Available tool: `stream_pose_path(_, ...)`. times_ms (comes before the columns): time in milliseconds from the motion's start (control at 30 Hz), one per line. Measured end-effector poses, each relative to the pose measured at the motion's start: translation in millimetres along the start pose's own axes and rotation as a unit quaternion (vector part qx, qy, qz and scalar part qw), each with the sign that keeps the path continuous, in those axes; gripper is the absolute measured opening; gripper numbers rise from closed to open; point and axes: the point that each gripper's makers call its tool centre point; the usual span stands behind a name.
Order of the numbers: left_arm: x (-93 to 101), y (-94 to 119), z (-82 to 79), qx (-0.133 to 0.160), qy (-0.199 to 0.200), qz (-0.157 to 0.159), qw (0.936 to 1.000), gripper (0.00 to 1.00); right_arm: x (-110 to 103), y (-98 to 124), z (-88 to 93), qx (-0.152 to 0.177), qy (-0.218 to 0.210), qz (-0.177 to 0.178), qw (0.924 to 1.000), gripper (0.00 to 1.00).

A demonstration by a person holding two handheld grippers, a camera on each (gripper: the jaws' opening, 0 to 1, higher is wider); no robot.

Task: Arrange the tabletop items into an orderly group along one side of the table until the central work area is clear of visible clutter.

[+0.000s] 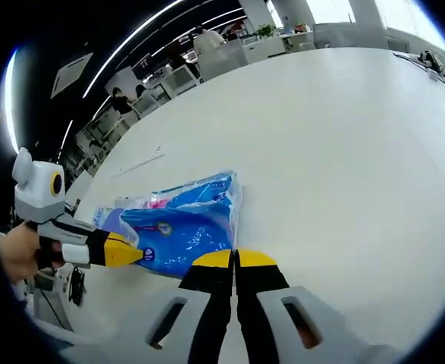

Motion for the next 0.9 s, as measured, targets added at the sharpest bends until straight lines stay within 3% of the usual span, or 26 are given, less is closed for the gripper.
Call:
stream_pose_path(233,2.3,2,-1.1,0.008,0.008,-0.006,0.9999,0.01,2,-3,0.4,-0.001,0.012,0.000,0.9999,0.00)
stream_pose_path(600,9.0,17,-1.8,0.018,-0.018,-0.021,0.9994,0.16,-11,5,7.6,-0.007,0.033,-0.003,0.9994,0.01)
stream_pose_path(700,9.0,22,-1.4,0.021,-0.057,-0.029,0.9978,0.19,-11,6,8.9,-0.006,0.042,-0.001,0.9991,0.06)
stream_pose_path(900,21.9,30,-5.0,0.045,-0.078,-0.021,0.9957,0.35,-9,7,8.3,-0.002,0.054,0.001,0.9985,0.23)
Point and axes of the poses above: the point that each gripper's makers call its tool centre point, and the gripper's own axes: y roughly backward along the fingers, x roughly to its right, z roughly out of its underside, and after that the axes turned 6 degrees about x, right-handed
